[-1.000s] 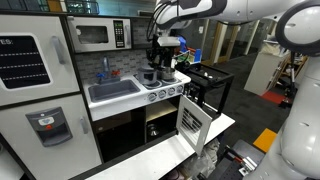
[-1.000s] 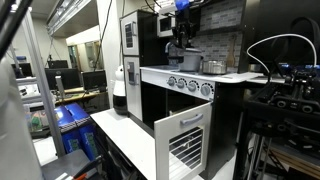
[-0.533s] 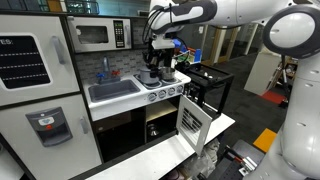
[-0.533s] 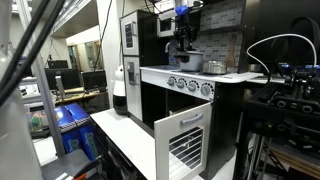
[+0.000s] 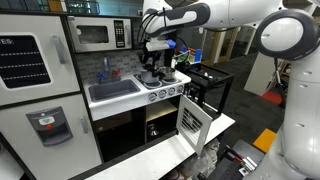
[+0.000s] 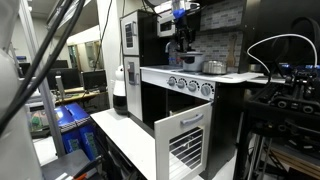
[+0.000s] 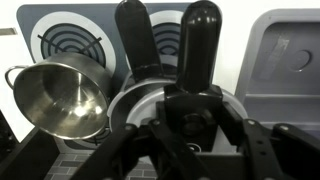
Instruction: Remove the grey lid from the silver pot and place it on top of the grey pot
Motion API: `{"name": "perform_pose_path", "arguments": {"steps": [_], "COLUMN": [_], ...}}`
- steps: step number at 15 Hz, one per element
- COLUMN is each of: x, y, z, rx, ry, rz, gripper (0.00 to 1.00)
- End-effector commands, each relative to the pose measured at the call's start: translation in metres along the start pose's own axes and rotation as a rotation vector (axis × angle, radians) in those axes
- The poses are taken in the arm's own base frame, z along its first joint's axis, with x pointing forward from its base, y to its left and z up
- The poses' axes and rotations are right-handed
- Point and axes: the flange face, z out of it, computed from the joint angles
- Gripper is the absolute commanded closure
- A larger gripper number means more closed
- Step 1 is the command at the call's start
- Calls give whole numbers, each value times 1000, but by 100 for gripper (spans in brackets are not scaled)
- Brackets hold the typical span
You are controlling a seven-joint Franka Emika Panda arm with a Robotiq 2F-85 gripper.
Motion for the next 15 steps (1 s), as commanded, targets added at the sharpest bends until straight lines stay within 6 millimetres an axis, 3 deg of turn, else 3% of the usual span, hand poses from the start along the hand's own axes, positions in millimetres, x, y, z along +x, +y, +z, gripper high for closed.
{"name": "perform_pose_path", "arguments": {"steps": [1,7,15], "x": [8,4,-1], "y": [5,26,56], "z": [-10,-40,-40], "rx": [26,158,181], "ry": [16,33,18], "rz": [-56,-229,-289], "gripper": [70,70,70]}}
